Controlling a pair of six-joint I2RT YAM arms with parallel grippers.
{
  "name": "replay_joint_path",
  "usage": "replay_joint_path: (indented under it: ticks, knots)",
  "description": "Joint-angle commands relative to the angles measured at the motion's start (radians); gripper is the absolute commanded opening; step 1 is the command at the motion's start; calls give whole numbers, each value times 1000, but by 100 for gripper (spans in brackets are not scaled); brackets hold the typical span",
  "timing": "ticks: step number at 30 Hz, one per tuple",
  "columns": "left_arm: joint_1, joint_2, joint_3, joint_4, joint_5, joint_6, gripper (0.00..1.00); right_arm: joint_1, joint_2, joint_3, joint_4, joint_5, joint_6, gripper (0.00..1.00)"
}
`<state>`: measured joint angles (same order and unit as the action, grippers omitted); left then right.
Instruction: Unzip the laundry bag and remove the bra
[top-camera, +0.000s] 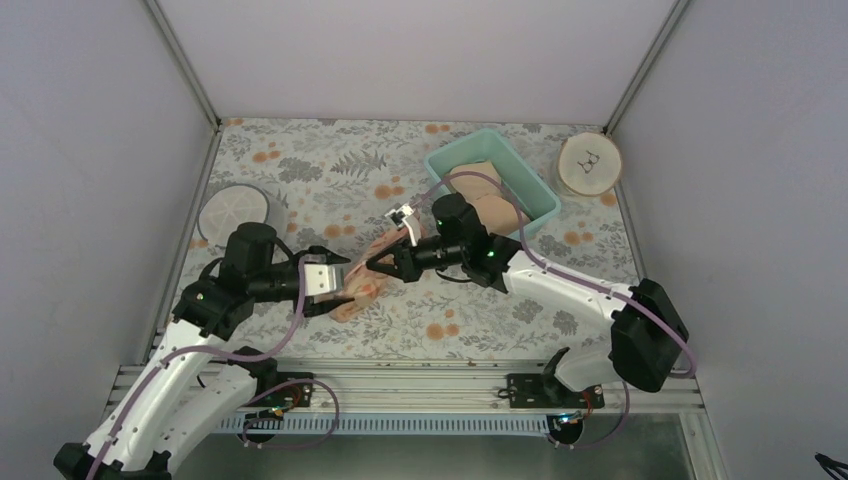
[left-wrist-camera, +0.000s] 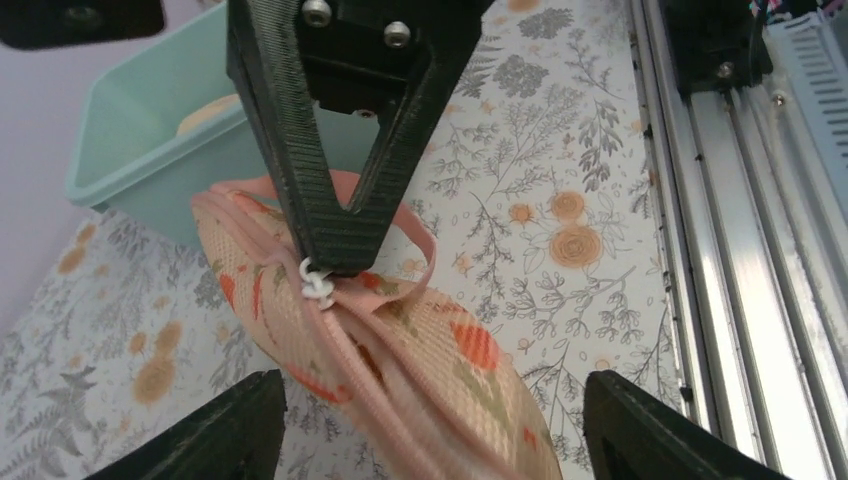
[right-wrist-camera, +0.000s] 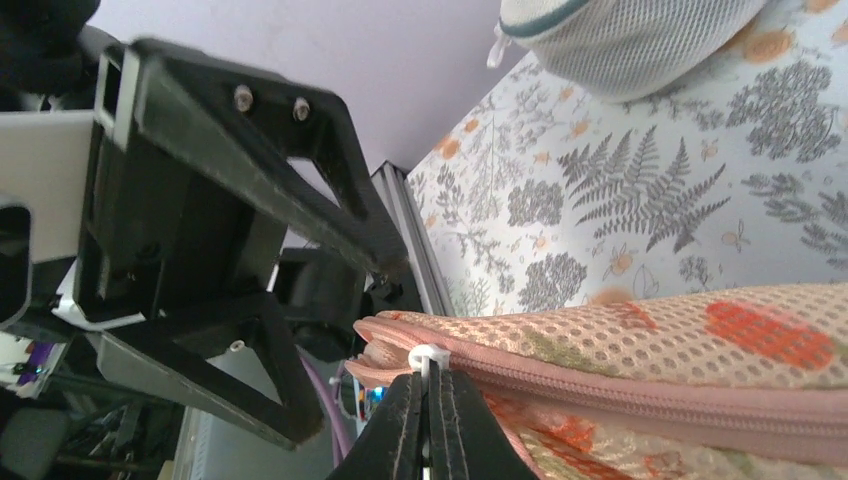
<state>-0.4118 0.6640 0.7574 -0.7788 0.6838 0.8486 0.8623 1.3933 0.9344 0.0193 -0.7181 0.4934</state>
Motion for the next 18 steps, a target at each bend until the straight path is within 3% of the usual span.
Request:
replay_joint_path:
  ticks: [1, 8, 12, 18]
  knots:
    - [-1, 20, 4, 77, 7, -152, 68, 32, 17, 62, 51, 66, 33, 3]
    - [-2, 35, -18, 124, -86, -150, 34, 50, 40, 86, 27, 45, 0, 3]
    - [-2, 33, -14, 108, -93, -116, 4, 48, 24, 87, 3, 70, -33, 3]
    - [-1, 14, -25, 70, -121, -13, 2, -17, -16, 27, -19, 99, -44, 3]
